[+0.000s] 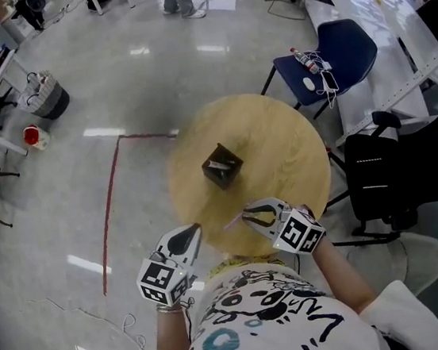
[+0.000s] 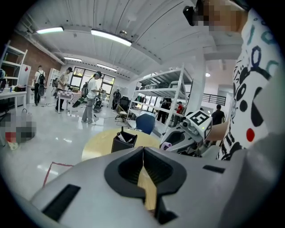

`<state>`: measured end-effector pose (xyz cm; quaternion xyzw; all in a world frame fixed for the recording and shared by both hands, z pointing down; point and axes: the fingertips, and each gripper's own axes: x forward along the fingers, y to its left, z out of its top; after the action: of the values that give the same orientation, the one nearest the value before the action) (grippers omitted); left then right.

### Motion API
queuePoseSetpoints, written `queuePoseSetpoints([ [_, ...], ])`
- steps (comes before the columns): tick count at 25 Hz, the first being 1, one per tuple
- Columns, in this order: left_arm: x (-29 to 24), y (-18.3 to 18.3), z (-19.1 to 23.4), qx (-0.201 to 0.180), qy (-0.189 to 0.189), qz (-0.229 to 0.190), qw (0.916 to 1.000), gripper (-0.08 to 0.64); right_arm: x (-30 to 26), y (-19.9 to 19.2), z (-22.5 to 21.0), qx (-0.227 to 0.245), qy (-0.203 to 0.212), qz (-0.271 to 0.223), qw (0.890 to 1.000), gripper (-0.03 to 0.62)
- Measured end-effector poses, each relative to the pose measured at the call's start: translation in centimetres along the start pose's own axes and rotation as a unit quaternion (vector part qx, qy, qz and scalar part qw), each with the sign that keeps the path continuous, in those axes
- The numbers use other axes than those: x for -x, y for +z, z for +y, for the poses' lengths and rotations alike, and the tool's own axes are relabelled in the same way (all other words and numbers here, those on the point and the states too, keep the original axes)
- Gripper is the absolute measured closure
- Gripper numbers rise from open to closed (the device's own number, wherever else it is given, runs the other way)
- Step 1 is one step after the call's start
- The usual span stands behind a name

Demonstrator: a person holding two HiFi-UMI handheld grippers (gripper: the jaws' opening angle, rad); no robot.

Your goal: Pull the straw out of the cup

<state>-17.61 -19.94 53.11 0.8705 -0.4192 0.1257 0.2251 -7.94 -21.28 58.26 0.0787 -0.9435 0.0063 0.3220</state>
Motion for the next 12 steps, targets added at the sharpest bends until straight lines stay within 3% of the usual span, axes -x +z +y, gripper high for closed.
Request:
queuePoseSetpoints([
  [4, 0.3, 0.8, -0.3, 0.009, 0.017, -0.011, 0.9997, 0.545, -1.1, 0.5, 0.2, 0.012, 0.017, 0.002, 1.0, 0.552],
  [12, 0.0, 1.4, -2.1, 0.007, 0.031, -0.016, 0.9993, 0.545, -0.3, 0.8, 0.0, 0.02, 0.012, -0.017, 1.0, 0.552],
])
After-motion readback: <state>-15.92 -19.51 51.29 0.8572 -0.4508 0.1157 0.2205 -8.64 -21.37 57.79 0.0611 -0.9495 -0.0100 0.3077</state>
